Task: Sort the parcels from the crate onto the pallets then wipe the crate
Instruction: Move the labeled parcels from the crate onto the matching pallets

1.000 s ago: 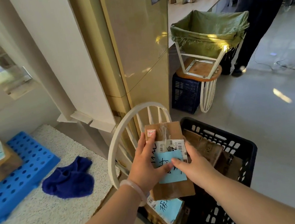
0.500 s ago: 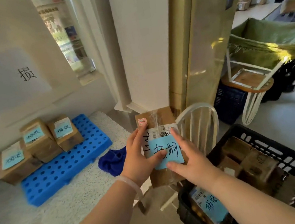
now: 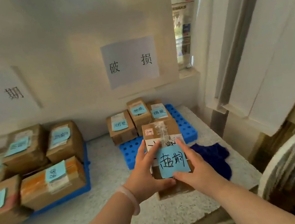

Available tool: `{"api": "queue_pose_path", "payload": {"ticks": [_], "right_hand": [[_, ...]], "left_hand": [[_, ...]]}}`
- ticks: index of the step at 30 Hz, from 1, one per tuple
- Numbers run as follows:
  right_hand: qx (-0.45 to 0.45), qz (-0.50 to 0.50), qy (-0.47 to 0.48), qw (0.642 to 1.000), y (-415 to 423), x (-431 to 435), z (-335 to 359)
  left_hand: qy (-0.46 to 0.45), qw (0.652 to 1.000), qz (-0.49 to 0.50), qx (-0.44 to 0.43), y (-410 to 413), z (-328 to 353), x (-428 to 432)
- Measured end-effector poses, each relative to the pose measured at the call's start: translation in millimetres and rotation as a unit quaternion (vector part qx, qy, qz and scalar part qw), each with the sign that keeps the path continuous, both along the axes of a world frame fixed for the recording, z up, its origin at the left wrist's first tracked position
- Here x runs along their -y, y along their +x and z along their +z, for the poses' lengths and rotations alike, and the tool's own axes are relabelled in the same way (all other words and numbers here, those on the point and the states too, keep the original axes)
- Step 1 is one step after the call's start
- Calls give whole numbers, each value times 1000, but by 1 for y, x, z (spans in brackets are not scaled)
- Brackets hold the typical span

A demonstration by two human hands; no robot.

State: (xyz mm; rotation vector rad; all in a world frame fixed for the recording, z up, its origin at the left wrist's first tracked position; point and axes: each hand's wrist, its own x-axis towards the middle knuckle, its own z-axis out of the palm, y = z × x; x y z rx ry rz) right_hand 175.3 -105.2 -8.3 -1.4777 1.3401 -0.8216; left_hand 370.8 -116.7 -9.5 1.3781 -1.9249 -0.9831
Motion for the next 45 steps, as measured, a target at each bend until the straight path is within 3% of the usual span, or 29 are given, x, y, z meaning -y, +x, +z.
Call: {"api": "queue_pose_path", "payload": {"ticks": [7,16,31,37,45], "right_hand": [[-13,113,-17,993,127,6,-8],[-27,189,-24,981,220,41,13],[-40,249,-47,967,318,115,18],[-31,241,-79,967,354,103,31],[-8,236,-112,965,457,65,56]], "left_hand": [[19,991,132,17,124,-4,-33],[33,971,234,-33,209,14,-37],[30,947,319,-26,284,30,9],[8,948,316,-37,324,34,2],[-17,951,306,-39,439,65,-34]]}}
